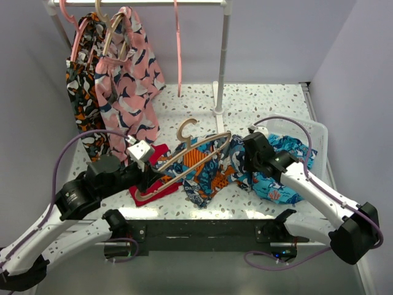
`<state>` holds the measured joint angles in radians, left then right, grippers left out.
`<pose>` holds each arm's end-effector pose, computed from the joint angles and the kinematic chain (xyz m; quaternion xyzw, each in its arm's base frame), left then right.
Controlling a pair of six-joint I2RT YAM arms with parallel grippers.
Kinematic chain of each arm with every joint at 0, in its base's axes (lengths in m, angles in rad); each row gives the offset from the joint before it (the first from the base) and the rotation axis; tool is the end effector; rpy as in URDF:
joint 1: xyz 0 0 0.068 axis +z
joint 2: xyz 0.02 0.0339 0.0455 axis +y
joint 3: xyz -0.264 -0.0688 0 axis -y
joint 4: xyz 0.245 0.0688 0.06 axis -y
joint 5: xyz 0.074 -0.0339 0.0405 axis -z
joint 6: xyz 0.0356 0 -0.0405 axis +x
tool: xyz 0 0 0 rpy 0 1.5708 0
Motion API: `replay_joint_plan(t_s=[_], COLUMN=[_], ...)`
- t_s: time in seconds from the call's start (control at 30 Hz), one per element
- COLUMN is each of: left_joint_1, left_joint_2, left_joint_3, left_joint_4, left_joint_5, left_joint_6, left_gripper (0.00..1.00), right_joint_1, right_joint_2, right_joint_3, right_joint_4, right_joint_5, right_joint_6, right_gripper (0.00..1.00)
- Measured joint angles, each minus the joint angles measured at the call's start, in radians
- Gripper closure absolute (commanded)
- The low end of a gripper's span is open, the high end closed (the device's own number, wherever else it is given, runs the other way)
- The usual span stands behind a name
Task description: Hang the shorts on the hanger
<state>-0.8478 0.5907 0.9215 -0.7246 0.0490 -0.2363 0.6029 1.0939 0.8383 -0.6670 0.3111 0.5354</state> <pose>0.0742 -0.0867 0.3548 0.2633 0.7889 -0.3037 0.4649 0.1842 0.1136 0.2581 0.0177 0.9376 0.0458 0.3442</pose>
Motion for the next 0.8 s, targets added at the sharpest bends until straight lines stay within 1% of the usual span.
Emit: replay_joint_plan(t_s=[0.03, 0.13, 0.3, 0.47, 0.63, 0.8], left_joint_1=[0.0, 0.0, 0.0, 0.0, 0.0, 0.0], left_joint_2=[-0.015, -0.056, -0.061, -0.056, -0.056, -0.053], left_joint_3=[-0.006, -0.007, -0.008, -0.015, -0.014, -0.014], left_joint_4=[-0.006, -0.021, -0.048, -0.079, -0.113, -0.132], left_joint_5=[-0.002, -0.002, 0.008, 0.037, 0.06, 0.109], left_joint_6=[-0.009, -0.03, -0.065, -0.085, -0.087, -0.086], left_gripper=[1.0, 1.0, 1.0, 1.0, 1.0, 1.0], right_joint_1=[0.0, 0.0, 0.0, 0.0, 0.0, 0.0], right_joint_2=[0.006, 0.025, 0.097, 0.245, 0.362, 0.402], right_joint_3=[0.004, 0.046, 0.189, 0.345, 0.401, 0.427], right_joint_4=[0.0, -0.007, -0.004, 0.009, 0.011, 0.004], right_joint_5=[0.007, 0.023, 0.048, 0.065, 0.064, 0.065], right_joint_6=[0.0, 0.003, 0.003, 0.004, 0.008, 0.015], right_gripper=[0.95, 1.0, 1.0, 1.0, 1.0, 1.0])
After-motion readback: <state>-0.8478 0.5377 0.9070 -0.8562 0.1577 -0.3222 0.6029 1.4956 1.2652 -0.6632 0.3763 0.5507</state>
